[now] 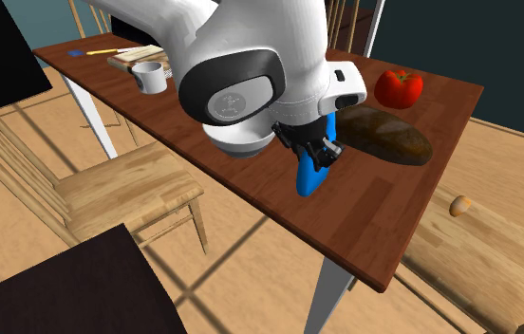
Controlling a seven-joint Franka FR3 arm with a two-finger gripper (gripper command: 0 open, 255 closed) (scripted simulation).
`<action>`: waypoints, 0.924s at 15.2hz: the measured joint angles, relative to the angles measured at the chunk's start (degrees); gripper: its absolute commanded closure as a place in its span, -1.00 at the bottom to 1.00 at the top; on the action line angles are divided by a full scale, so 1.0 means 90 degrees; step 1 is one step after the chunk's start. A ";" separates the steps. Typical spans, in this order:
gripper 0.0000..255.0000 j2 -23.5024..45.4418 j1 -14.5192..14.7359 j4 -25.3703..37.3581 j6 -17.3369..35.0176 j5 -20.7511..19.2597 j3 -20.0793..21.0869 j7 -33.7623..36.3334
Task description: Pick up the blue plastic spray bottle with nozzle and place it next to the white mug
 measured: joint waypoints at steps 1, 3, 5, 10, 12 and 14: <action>1.00 0.0000 0.0000 0.0000 0.0000 0.0000 0.0000 0.0000; 1.00 -0.0058 -0.0003 0.0033 -0.0089 -0.0044 -0.0006 0.0038; 1.00 -0.0113 -0.0010 0.0136 -0.0241 -0.0105 -0.0014 0.0095; 1.00 -0.0333 -0.0021 0.0326 -0.0639 -0.0267 -0.0021 0.0253; 1.00 -0.0429 -0.0029 0.0389 -0.0795 -0.0320 -0.0025 0.0301; 1.00 -0.0475 -0.0033 0.0495 -0.0945 -0.0364 -0.0024 0.0349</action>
